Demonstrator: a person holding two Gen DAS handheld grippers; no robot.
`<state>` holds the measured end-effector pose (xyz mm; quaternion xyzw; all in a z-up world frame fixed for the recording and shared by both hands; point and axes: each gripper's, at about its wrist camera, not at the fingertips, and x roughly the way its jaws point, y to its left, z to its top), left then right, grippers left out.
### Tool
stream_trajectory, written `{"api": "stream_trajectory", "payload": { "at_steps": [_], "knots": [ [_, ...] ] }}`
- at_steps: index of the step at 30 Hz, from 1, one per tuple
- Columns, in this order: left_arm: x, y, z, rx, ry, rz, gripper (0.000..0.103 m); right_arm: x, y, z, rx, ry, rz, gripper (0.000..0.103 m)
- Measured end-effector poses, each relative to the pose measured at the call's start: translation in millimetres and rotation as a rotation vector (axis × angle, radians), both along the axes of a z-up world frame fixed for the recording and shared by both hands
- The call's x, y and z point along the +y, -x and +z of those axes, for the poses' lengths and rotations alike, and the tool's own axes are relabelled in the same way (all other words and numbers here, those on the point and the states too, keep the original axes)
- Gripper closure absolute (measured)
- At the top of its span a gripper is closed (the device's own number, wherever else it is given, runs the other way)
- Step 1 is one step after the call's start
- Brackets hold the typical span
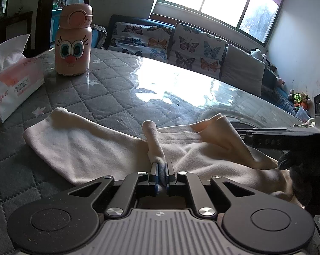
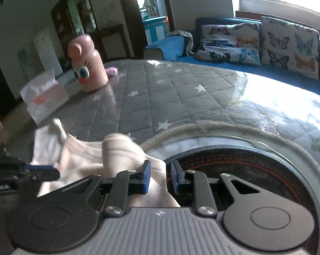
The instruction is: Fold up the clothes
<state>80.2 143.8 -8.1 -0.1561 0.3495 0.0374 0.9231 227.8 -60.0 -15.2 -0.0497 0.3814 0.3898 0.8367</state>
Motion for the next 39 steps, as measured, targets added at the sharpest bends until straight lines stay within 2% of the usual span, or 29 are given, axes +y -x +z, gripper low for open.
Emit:
{"api": "stream_trajectory", "payload": {
  "at_steps": [4,5,9,16,26,32,36,39],
  "knots": [
    [0.0,0.4,0.0,0.001,0.0,-0.001,0.093,3.7,-2.2,-3.2,0.003,0.004,0.004,0.084],
    [0.1,0.3,0.1,0.001,-0.001,-0.002,0.093,3.6,-0.9,-2.8,-0.002,0.006,0.004,0.091],
    [-1.0,-0.2,0.3,0.0,-0.008,-0.002,0.094,3.4,4.5,-1.2,-0.022,0.015,0.004,0.099],
    [-12.2,-10.9,19.4,-0.042,-0.065,-0.031,0.098,-21.1,3.8,18.2,-0.13,0.019,-0.084,0.1],
    [-42.8,-81.6,59.4,-0.163,-0.211,-0.12,0.098,-79.9,-29.7,48.7,-0.283,0.069,-0.289,0.1],
    [-64.4,-133.3,61.9,-0.223,-0.255,-0.172,0.098,-115.1,-49.9,66.8,-0.374,0.1,-0.411,0.1],
    [-65.4,-171.0,41.4,-0.15,-0.241,-0.132,0.098,-119.6,-71.6,46.5,-0.356,0.135,-0.463,0.1],
    [-55.1,-187.1,26.9,-0.069,-0.188,-0.118,0.097,-122.1,-86.2,28.4,-0.286,0.155,-0.46,0.099]
  ]
}}
